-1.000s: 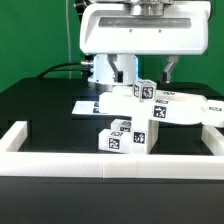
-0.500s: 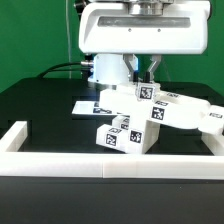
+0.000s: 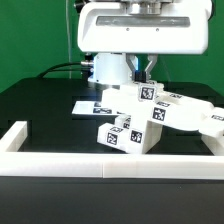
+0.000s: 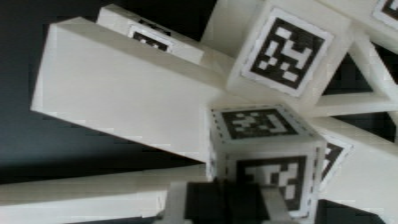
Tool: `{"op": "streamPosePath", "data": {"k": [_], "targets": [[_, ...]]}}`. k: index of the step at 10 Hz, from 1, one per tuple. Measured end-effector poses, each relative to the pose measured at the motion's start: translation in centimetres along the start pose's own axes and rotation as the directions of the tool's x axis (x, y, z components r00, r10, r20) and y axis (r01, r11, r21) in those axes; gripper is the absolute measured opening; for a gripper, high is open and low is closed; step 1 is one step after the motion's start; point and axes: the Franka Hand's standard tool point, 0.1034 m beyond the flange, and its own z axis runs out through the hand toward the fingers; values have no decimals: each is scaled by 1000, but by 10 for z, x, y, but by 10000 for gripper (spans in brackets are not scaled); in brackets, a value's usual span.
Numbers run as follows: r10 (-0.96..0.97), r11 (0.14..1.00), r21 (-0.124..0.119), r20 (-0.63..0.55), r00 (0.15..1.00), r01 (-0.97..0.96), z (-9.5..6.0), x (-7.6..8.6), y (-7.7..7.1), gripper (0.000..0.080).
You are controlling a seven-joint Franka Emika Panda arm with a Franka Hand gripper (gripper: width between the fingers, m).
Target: Assemble chair
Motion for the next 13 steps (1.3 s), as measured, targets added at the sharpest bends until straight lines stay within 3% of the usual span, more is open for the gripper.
{"op": "streamPosePath", "data": {"k": [2, 3, 5, 6, 7, 9, 13], "targets": [[1, 1000, 0, -1, 1000, -1, 0, 0, 0, 11], [3, 1000, 0, -2, 1000, -3, -1, 1, 1, 106], [12, 1000, -1, -4, 1000, -12, 0, 1, 6, 425], [15, 1000, -2, -5, 1000, -15, 0, 2, 9, 425], [21, 1000, -1, -5, 1000, -21, -2, 2, 11, 594], [27, 1000, 7, -11, 1000, -27, -8, 4, 7, 644], [41, 999, 6, -5, 999, -41, -6, 0, 17, 649]]}}
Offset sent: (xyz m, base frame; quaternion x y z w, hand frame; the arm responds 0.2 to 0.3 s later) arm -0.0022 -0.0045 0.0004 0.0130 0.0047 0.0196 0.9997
